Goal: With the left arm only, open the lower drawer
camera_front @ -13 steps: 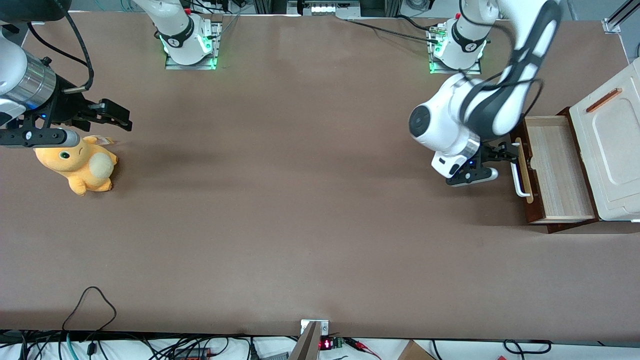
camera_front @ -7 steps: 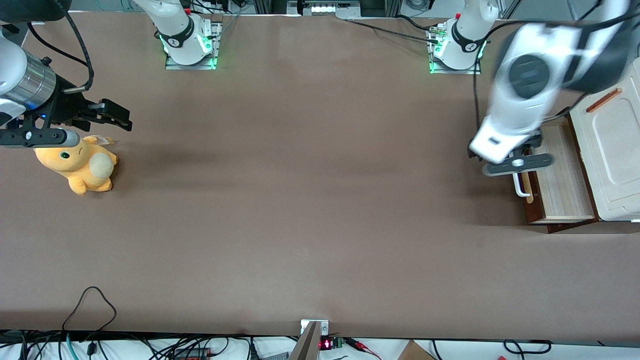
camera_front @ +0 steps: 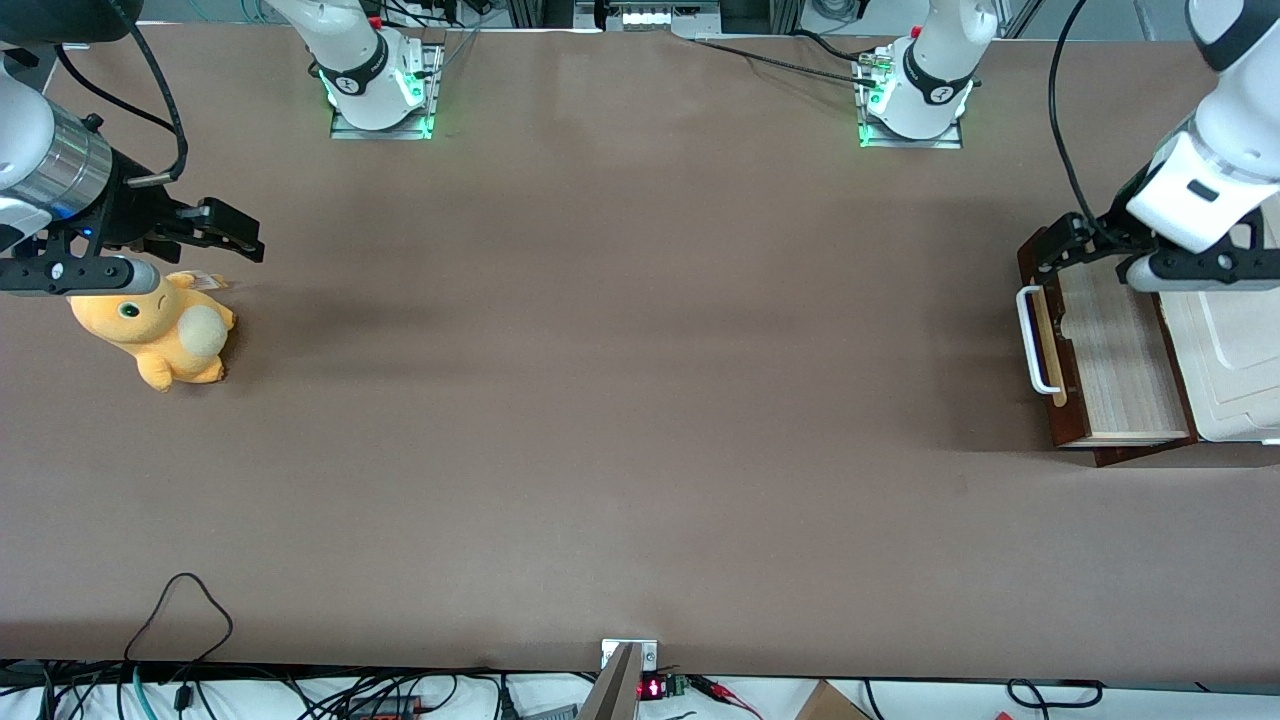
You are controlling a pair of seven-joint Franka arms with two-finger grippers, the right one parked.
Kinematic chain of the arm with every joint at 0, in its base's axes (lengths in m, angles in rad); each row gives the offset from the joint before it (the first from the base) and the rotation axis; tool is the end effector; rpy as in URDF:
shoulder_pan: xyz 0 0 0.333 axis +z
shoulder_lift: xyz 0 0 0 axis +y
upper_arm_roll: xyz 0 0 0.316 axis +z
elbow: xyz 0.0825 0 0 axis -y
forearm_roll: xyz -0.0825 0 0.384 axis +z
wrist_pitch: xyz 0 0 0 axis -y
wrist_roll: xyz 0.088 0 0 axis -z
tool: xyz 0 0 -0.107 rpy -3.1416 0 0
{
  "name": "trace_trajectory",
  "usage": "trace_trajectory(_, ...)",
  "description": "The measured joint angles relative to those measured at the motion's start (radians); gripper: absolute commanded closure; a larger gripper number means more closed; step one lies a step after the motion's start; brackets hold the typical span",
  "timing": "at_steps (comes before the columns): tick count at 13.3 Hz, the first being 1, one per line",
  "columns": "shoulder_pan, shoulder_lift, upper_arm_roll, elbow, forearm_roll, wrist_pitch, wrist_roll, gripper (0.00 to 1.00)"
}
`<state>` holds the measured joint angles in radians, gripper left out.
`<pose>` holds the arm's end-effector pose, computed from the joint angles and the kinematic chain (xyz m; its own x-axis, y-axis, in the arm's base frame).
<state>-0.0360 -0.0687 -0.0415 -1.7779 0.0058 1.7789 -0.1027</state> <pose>0.5459 -0.0425 0.5820 0.9972 0.0241 0.0701 0.0242 -0.9997 -0.0014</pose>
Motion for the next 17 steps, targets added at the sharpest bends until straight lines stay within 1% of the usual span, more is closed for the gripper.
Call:
trace_trajectory(6, 0.003, 0.005, 0.001, 0.046, 0.0, -0.044, 0.0, 0.0)
trace_trajectory(10, 0.003, 0.013, 0.001, 0.051, 0.0, -0.055, 0.0, 0.0)
trace_trajectory(13, 0.005, 0.013, 0.001, 0.056, 0.0, -0.107, 0.0, 0.0)
trace_trajectory(17, 0.006, 0.013, 0.001, 0.06, 0.0, -0.112, 0.0, 0.0)
